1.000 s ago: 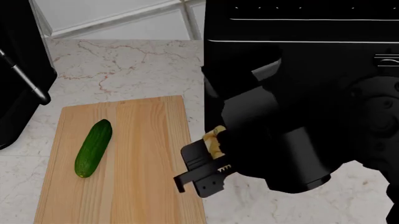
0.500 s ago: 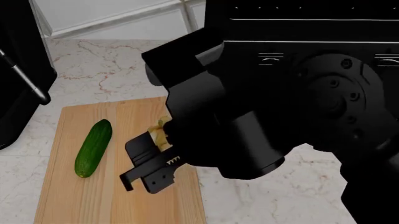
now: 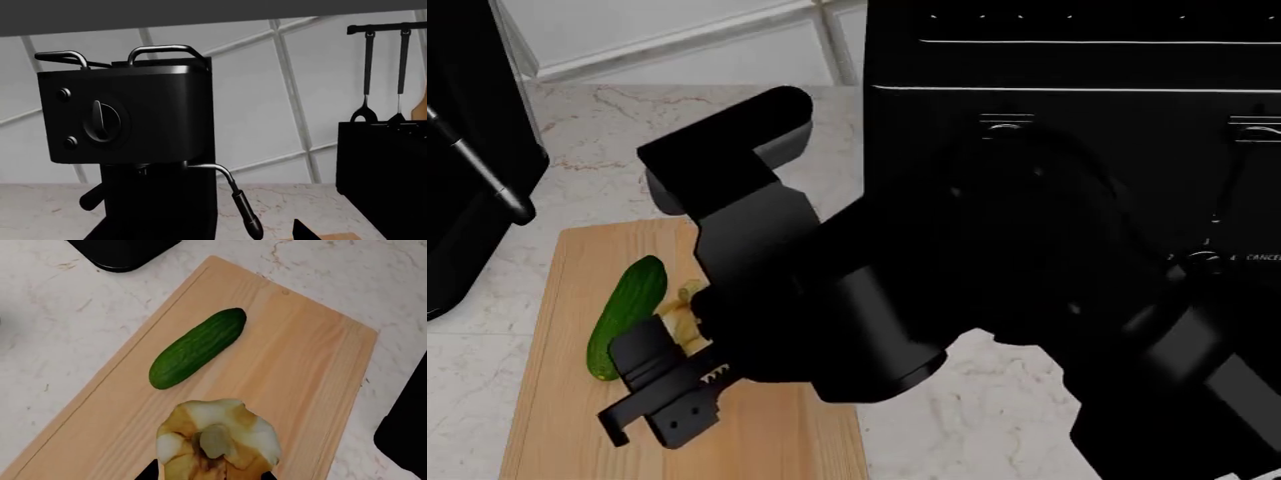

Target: Clear the non-vegetable object off the cutting board and place the vegetables onto it.

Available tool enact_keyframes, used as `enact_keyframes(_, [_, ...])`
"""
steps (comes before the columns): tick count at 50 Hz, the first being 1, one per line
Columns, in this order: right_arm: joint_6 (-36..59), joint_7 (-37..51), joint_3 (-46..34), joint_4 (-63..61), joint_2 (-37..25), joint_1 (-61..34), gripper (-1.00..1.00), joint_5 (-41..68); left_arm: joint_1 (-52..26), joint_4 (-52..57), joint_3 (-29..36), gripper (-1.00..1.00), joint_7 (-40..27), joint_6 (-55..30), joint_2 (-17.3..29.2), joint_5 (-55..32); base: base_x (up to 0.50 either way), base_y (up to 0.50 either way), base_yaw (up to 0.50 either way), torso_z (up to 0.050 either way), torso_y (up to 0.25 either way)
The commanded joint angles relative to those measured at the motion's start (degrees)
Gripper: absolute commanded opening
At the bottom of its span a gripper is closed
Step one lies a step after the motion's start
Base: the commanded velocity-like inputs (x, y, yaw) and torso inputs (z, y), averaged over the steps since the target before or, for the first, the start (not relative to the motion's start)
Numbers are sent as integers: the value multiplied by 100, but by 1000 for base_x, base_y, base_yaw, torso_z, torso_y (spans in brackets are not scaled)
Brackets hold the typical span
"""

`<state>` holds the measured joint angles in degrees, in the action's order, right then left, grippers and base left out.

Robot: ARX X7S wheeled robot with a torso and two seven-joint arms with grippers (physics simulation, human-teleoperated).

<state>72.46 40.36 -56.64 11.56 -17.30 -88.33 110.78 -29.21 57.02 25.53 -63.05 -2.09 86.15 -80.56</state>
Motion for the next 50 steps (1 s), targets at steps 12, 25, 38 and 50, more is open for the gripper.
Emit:
enact_keyframes(12, [-124, -563, -69, 23, 377, 217, -100, -379, 333, 34, 8, 100, 23, 646, 340, 269, 0, 0, 0, 0, 0])
enact_keyframes(25, [-161, -641, -189, -39, 300, 403, -100, -500, 412, 73, 21, 100, -57, 728, 373, 343, 0, 0, 0, 0, 0])
enact_keyframes(38, [-107, -522, -172, -95, 208, 171, 100, -362, 458, 90, -9, 100, -66, 757, 373, 364, -1, 0, 0, 0, 0])
enact_keyframes(50, [-45, -161, -20, -241, 43, -317, 100, 119, 431, 126, -110, 100, -80, 717, 374, 301, 0, 0, 0, 0, 0])
